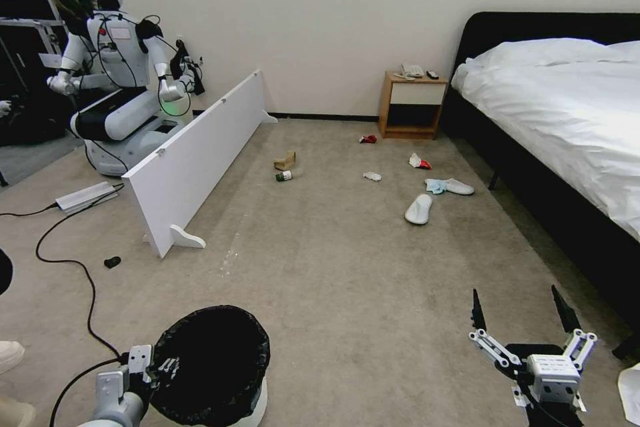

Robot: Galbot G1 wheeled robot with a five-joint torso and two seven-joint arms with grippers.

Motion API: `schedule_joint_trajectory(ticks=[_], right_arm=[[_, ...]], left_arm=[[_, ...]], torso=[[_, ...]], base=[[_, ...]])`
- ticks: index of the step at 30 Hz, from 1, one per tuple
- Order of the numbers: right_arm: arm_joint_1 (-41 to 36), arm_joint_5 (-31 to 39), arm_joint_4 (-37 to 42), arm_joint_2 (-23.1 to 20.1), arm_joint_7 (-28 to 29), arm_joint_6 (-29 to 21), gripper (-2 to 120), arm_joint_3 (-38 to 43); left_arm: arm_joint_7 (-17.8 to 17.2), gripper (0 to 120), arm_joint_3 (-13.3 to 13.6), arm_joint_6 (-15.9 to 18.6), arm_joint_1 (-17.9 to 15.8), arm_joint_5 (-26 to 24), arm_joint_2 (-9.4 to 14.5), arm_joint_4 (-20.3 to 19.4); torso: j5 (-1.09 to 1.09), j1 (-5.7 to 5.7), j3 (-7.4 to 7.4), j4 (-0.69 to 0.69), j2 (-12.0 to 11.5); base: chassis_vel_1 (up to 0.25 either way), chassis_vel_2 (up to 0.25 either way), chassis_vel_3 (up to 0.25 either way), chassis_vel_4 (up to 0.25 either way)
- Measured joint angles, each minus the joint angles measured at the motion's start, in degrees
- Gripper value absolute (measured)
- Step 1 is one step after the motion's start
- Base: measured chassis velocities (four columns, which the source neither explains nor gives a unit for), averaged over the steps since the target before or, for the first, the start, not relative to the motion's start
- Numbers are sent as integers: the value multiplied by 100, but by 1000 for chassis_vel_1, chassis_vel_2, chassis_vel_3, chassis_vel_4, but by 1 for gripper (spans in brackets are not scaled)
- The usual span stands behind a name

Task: Pick up the trash bin, then pick up the garbage from the floor and place it into the trash bin.

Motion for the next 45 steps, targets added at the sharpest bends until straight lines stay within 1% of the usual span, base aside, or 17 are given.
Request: schedule_joint_trajectory(ticks=[1, 2, 4, 5, 7, 18, 24, 27, 29, 30, 31, 32, 33, 34, 37, 38, 45], right_arm=[[-4, 3, 10, -2, 0, -2, 100, 0], [-4, 3, 10, -2, 0, -2, 100, 0], [-4, 13, 16, -7, 0, -10, 100, -1], [-4, 13, 16, -7, 0, -10, 100, -1], [-2, 17, 18, -8, 0, -15, 100, -2], [-6, 30, 21, -19, -1, -19, 100, 9], [-4, 30, 18, -17, 1, -20, 100, 21], [5, 30, 15, -11, 33, -45, 100, 37], [14, 41, 13, -3, 90, -125, 100, 79], [19, 47, 10, 0, 122, -158, 100, 98], [19, 47, 10, 0, 122, -158, 100, 98], [24, 61, 6, 3, 153, -209, 100, 123], [27, 80, 0, 4, 181, -245, 100, 140], [27, 80, 0, 4, 181, -245, 100, 140], [32, 104, -4, 7, 210, -276, 100, 153], [32, 104, -4, 7, 210, -276, 100, 153], [5, 108, -4, 13, 208, -276, 100, 155]], left_arm=[[2, 23, -3, -1, -1, 1, 1, 7], [2, 23, -3, -1, -1, 1, 1, 7], [24, 14, -3, -2, 1, -7, 1, 1], [24, 14, -3, -2, 1, -7, 1, 1], [45, 8, -3, 0, 6, -21, 1, -13], [48, 8, 11, 2, 5, -26, 1, 25], [44, 8, 4, -57, 55, -40, -5, -65], [43, 8, -2, -89, 113, -36, -10, -199], [52, 7, -30, -89, 184, -38, -11, -419], [40, 6, -58, -90, 220, -38, -10, -527], [40, 6, -58, -90, 220, -38, -10, -527], [17, 5, -84, -87, 257, -38, -7, -640], [-5, 5, -107, -76, 301, -37, -2, -765], [-5, 5, -107, -76, 301, -37, -2, -765], [-63, 5, -150, -23, 374, -35, 19, -1088], [-63, 5, -150, -23, 374, -35, 19, -1088], [-111, 5, -220, 32, 449, -29, 45, -1586]], torso=[[0, 0, 0, 0, 0], [0, 0, 0, 0, 0], [-1, 0, 0, 0, 0], [-1, 0, 0, 0, 0], [-1, 0, 0, 0, 0], [-1, 0, -1, 0, 1], [-7, 0, 1, 0, 0], [-9, 0, 2, 0, -1], [-12, 0, 2, -3, -1], [-10, 0, 2, -3, -2], [-10, 0, 2, -3, -2], [-4, 0, 2, -3, -2], [-4, 0, 2, 0, -2], [-4, 0, 2, 0, -2], [-4, 0, 2, 0, -1], [-4, 0, 2, 0, -1], [-3, 0, 1, -1, -1]], base=[[0, 0, 0, 0], [0, 0, 0, 0], [0, 0, 0, 0], [0, 0, 0, 0], [0, 0, 0, 0], [0, 0, 0, 0], [0, 0, 0, 0], [0, 0, 0, 0], [0, 0, 0, 0], [0, 0, 0, 0], [0, 0, 0, 0], [0, 0, 0, 0], [0, 0, 0, 0], [0, 0, 0, 0], [0, 0, 0, 0], [0, 0, 0, 0], [0, 0, 0, 0]])
